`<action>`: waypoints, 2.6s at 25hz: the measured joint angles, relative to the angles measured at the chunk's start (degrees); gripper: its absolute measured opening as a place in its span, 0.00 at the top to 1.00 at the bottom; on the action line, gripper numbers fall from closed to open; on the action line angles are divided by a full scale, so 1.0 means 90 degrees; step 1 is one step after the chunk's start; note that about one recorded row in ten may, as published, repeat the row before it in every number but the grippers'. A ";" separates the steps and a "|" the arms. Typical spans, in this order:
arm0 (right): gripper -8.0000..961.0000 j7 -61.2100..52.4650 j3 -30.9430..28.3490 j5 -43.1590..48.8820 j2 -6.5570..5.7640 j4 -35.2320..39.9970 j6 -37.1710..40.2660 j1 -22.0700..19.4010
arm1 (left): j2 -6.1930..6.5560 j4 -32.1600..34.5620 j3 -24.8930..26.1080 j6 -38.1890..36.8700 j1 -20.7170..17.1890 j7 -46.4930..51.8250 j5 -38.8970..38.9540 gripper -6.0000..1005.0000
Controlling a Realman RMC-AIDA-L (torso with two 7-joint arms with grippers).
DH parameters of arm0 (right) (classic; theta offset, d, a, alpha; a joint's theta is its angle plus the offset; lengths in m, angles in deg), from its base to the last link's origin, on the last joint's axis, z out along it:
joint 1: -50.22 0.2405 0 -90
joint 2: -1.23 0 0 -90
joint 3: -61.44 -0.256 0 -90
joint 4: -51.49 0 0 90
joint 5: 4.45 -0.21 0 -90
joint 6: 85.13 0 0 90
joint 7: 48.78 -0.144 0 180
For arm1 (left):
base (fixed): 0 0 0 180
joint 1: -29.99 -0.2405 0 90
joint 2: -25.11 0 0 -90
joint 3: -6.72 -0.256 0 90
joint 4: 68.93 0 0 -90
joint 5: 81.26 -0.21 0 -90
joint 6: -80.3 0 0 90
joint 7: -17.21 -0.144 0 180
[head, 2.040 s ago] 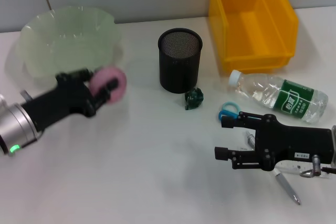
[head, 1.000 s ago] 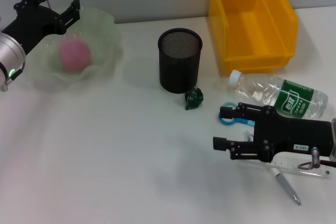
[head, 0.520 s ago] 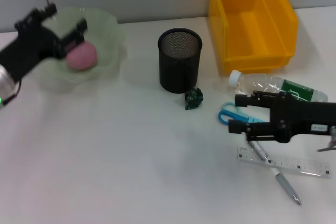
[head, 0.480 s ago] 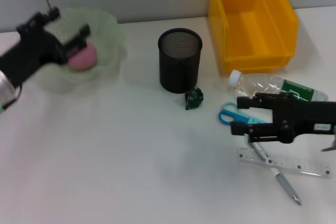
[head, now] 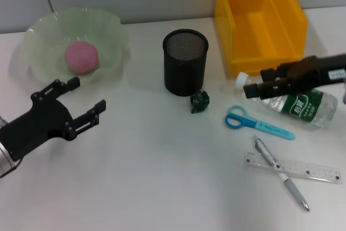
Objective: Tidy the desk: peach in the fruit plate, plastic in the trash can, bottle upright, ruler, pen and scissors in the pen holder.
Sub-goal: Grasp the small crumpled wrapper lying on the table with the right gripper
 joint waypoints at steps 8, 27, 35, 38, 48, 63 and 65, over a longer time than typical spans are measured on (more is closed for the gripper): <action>0.25 -0.1586 0.0720 0.2135 -0.0031 -0.0295 -0.0128 0.1448 | -0.0006 -0.0073 -0.0235 0.0118 0.0070 -0.0003 -0.0050 0.21; 0.27 -0.1996 0.0931 0.3341 0.0012 -0.3562 -0.1818 0.3325 | -0.0033 -0.0249 -0.0435 0.0246 0.0218 -0.0229 -0.0231 0.21; 0.28 -0.1970 0.1132 0.3145 0.0028 -0.4345 -0.2516 0.3475 | -0.0016 -0.0390 -0.0435 0.0259 0.0296 -0.0236 -0.0233 0.21; 0.28 -0.1966 0.1236 0.3053 0.0039 -0.4584 -0.2773 0.3530 | -0.0007 -0.0394 -0.0435 0.0321 0.0309 -0.0241 -0.0233 0.21; 0.29 -0.1942 0.1326 0.3019 0.0056 -0.5175 -0.3390 0.3672 | -0.0006 -0.0396 -0.0435 0.0339 0.0313 -0.0240 -0.0251 0.21; 0.30 -0.1909 0.1661 0.2667 0.0058 -0.5423 -0.3674 0.3692 | -0.0006 -0.0395 -0.0472 0.0338 0.0313 -0.0237 -0.0253 0.21; 0.30 -0.1909 0.1662 0.2667 0.0058 -0.5428 -0.3674 0.3692 | -0.0006 -0.0395 -0.0480 0.0338 0.0313 -0.0236 -0.0253 0.21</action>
